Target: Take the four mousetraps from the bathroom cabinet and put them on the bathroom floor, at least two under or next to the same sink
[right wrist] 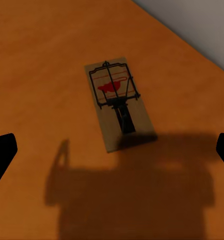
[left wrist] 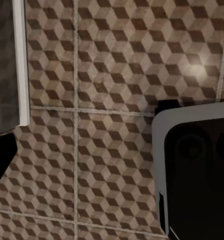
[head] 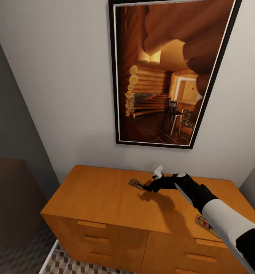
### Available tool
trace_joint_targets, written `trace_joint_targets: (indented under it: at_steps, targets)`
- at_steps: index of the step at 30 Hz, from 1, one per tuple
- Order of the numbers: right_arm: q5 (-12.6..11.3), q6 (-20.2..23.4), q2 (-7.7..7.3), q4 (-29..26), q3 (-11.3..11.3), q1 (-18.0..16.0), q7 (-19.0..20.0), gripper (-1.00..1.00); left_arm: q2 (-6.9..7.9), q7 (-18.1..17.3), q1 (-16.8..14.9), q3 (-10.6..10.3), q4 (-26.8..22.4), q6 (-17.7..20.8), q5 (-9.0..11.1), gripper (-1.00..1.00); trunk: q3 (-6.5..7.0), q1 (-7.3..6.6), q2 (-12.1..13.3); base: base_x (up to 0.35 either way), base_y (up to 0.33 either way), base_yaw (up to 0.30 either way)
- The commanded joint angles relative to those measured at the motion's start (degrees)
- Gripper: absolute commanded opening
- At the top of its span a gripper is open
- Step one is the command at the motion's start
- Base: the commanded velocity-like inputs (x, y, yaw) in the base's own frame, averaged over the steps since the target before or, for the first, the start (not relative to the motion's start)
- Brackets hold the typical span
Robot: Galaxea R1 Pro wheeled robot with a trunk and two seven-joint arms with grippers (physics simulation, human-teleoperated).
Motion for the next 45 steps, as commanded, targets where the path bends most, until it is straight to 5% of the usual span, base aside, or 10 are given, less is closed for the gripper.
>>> trace_joint_targets:
  at_steps: [1, 45]
  targets:
    - [-0.6, 0.5, -0.07, -0.1, 0.3, -0.1, -0.1, 1.0, -0.04, -0.1, -0.1, -0.5, 0.2, -0.3, 0.4, 1.0, -0.13, 0.04, -0.1, 0.0, 0.0, 0.0]
    - [-0.5, 0.5, -0.07, 0.0, 0.3, -0.1, -0.1, 1.0, -0.04, 0.0, -0.1, -0.5, 0.2, -0.4, 0.4, 1.0, -0.94, 0.04, -0.1, 0.017, 0.0, 0.0]
